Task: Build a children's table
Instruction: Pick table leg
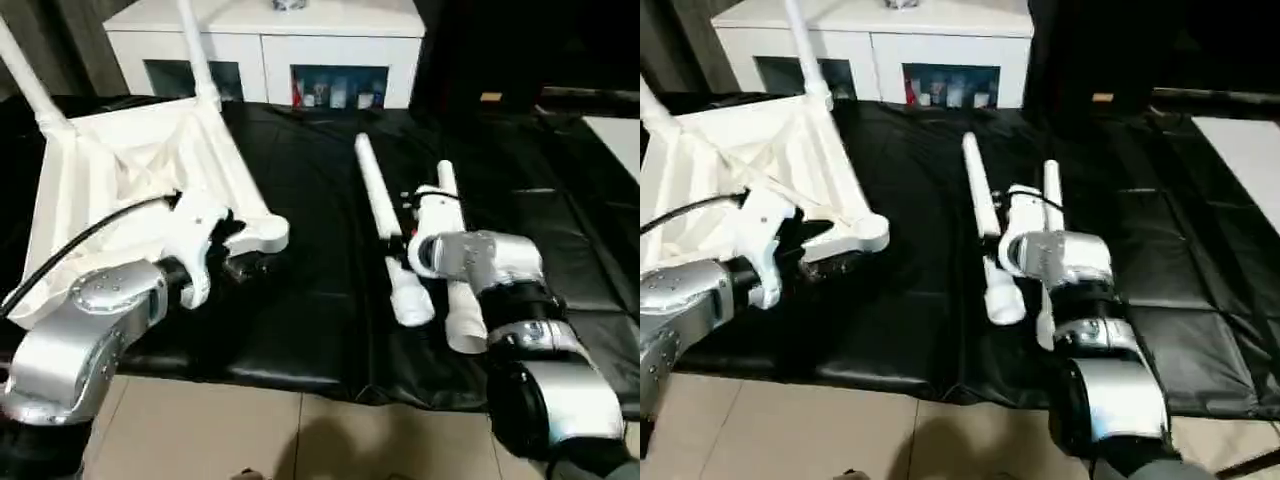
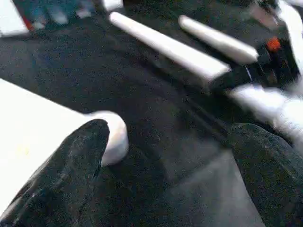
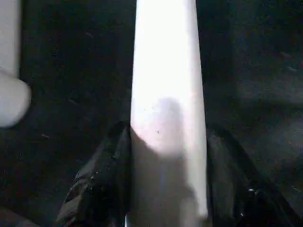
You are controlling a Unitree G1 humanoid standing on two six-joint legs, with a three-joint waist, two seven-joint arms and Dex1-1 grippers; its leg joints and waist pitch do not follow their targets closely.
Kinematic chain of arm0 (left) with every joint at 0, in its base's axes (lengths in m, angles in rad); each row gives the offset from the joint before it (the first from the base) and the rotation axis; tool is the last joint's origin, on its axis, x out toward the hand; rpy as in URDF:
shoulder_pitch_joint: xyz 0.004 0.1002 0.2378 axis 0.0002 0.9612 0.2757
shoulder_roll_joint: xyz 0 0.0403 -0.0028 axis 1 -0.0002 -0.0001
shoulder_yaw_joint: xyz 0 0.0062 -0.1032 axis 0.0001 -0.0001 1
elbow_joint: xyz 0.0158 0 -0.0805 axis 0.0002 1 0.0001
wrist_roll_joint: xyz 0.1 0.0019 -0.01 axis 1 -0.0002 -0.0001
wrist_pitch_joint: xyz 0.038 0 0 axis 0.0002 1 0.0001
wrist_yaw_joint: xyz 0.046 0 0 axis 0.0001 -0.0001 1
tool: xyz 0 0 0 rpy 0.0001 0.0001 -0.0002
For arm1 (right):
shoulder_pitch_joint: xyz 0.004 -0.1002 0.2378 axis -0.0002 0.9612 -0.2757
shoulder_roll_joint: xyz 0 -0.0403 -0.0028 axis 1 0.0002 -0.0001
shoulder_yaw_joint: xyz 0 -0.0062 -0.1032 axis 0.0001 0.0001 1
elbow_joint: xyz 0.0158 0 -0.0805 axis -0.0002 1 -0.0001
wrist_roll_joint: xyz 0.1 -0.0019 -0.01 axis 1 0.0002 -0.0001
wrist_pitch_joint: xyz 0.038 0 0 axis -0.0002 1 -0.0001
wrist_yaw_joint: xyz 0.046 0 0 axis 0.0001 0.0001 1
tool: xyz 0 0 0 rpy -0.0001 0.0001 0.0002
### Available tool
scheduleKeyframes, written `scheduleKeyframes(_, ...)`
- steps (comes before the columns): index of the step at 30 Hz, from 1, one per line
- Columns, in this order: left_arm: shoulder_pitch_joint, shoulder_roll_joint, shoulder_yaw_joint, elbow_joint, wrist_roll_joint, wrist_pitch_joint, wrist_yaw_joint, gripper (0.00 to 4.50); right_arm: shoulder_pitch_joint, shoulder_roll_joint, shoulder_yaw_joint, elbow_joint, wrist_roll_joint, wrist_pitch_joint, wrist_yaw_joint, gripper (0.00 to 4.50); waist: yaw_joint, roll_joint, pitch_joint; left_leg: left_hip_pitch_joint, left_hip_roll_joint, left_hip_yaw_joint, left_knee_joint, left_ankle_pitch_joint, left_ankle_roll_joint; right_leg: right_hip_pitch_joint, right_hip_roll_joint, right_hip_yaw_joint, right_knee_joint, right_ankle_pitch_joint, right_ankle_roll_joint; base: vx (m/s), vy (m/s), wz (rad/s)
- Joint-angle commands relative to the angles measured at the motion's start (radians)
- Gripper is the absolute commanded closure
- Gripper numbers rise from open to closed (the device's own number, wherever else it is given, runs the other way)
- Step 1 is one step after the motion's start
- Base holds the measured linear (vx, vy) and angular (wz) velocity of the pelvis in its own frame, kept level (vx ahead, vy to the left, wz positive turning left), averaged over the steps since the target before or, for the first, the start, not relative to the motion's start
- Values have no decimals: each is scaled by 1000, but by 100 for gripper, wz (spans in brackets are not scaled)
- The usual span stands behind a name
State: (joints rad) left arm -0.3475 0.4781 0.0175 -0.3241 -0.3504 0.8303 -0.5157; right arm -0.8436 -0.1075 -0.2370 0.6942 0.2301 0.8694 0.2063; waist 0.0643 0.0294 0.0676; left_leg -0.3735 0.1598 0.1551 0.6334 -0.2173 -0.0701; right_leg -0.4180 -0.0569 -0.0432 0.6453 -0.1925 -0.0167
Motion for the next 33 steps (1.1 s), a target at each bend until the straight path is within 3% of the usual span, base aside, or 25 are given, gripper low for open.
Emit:
scheduleKeyframes(1, -50, -27, 34, 34, 1, -13, 43, 0, 9, -3, -15, -86, 46, -38, 55, 271, 5, 12, -78, 3, 44, -11, -78, -86, -13, 68, -70, 46, -67, -29, -255, 0, 0, 0)
scheduleKeyframes(2, -56, -31, 36, 39, 1, -14, 48, 0, 10, -4, -16, -93, 51, -39, 62, 271, 8, 14, -77, 6, 45, -10, -77, -98, -10, 66, -70, 46, -70, -40, -254, 0, 0, 0)
scheduleKeyframes(4, -134, -94, 64, 93, -21, -5, 97, 0, 11, 9, -63, -177, 151, -27, 144, 272, 10, 8, -77, 6, 45, -11, -78, -100, -3, 70, -71, 47, -70, -53, -252, 0, 0, 0)
scheduleKeyframes(6, -198, -148, 95, 128, -60, 11, 126, 0, 14, 21, -94, -238, 230, -4, 210, 272, 16, 8, -76, 5, 48, -13, -79, -102, 7, 71, -74, 45, -71, -67, -249, 0, 0, 0)
scheduleKeyframes(7, -260, -199, 128, 165, -106, 33, 149, 0, 27, 30, -106, -305, 301, 20, 285, 272, 17, -2, -77, 4, 45, -9, -78, -98, 11, 72, -73, 47, -74, -66, -248, 0, 0, 0)
scheduleKeyframes(8, -281, -215, 139, 177, -121, 41, 156, 0, 34, 33, -109, -332, 327, 32, 313, 272, 29, 3, -82, 9, 47, -11, -73, -77, 21, 71, -76, 48, -69, -44, -253, 0, 0, 0)
scheduleKeyframes(10, -332, -245, 163, 216, -152, 45, 163, 0, 57, 35, -102, -392, 374, 48, 369, 272, 32, 1, -78, -2, 46, -12, -76, -53, 38, 74, -76, 45, -68, -31, -255, 0, 0, 0)
scheduleKeyframes(12, -376, -272, 193, 248, -187, 62, 168, 0, 77, 34, -94, -435, 403, 66, 395, 272, 37, -1, -79, 1, 47, -11, -74, -41, 44, 71, -76, 44, -70, -31, -255, 0, 0, 0)
scheduleKeyframes(18, -434, -335, 253, 260, -302, 127, 164, 0, 129, 30, -41, -543, 436, 90, 434, 272, 40, 11, -82, 1, 49, -14, -72, -32, 27, 69, -77, 42, -71, -32, -258, 0, 0, 0)
scheduleKeyframes(20, -444, -346, 264, 266, -336, 142, 165, 0, 149, 25, -19, -579, 446, 98, 443, 272, 41, 10, -83, 0, 48, -14, -72, -32, 29, 72, -77, 42, -73, -27, -256, 0, 0, 0)
scheduleKeyframes(29, -452, -367, 272, 262, -398, 178, 150, 0, 185, 8, 32, -655, 454, 116, 458, 272, 45, 17, -84, -2, 52, -15, -72, -18, 26, 72, -77, 38, -72, 0, -246, 0, 0, 0)
scheduleKeyframes(32, -446, -366, 259, 260, -399, 179, 156, 0, 195, -10, 73, -677, 423, 89, 460, 272, 50, 19, -85, -1, 53, -16, -71, -11, 25, 72, -76, 36, -72, 8, -240, 0, 0, 0)
scheduleKeyframes(33, -444, -363, 255, 265, -392, 178, 171, 0, 202, -28, 141, -700, 346, 13, 451, 272, 51, 23, -85, -3, 52, -17, -71, -14, 24, 73, -78, 35, -71, 6, -240, 0, 0, 0)
